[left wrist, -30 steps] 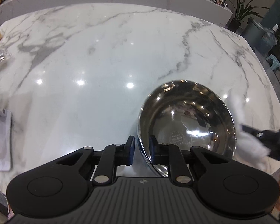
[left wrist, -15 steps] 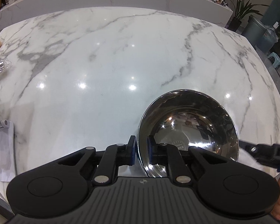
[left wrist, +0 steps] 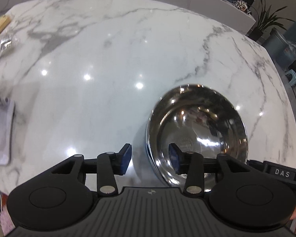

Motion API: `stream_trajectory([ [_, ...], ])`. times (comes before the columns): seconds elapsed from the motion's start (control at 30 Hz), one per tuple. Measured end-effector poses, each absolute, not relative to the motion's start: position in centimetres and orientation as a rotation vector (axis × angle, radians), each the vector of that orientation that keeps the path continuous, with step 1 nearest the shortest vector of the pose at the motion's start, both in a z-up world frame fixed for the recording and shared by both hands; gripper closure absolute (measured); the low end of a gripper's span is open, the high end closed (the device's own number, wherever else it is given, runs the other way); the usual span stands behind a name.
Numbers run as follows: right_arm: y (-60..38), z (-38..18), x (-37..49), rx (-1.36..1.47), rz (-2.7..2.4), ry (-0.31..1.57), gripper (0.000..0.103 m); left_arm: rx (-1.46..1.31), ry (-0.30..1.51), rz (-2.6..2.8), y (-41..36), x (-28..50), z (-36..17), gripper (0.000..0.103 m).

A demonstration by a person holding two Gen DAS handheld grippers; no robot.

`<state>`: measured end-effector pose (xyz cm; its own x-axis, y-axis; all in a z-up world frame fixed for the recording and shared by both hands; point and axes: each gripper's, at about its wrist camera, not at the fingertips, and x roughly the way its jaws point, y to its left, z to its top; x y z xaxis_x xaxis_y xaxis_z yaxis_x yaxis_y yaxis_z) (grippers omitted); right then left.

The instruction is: Clean bowl

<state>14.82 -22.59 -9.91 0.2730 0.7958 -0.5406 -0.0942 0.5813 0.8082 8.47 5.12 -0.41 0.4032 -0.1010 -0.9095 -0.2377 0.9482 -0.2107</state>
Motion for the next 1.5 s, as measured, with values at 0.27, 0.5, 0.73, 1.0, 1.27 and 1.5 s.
stream_trajectory([
  [0.27, -22.3, -8.8, 14.9, 0.727, 0.679, 1.123, 0.093, -0.291, 1.162, 0.072, 5.0, 8.1, -0.3, 0.079],
  [0.5, -24.0, -6.1, 16.0, 0.779, 0.701, 1.034, 0.093, -0.232, 1.134, 0.059, 4.7, 9.1, -0.1, 0.088],
  [0.73, -24.3, -5.8, 16.5, 0.812, 0.728, 1.025, 0.093, -0.223, 1.132, 0.05, 4.6, 10.0, -0.2, 0.088],
  [1.0, -23.9, -8.3, 16.0, 0.829, 0.697, 1.09, 0.093, -0.2, 1.129, 0.051, 4.2, 10.3, -0.2, 0.088],
  [1.27, -23.3, -10.4, 15.5, 0.835, 0.66, 1.151, 0.093, -0.189, 1.126, 0.046, 3.9, 10.3, -0.2, 0.088],
  [1.5, -23.0, -10.2, 15.4, 0.817, 0.652, 1.149, 0.094, -0.29, 1.16, 0.066, 4.3, 9.6, -0.6, 0.075],
])
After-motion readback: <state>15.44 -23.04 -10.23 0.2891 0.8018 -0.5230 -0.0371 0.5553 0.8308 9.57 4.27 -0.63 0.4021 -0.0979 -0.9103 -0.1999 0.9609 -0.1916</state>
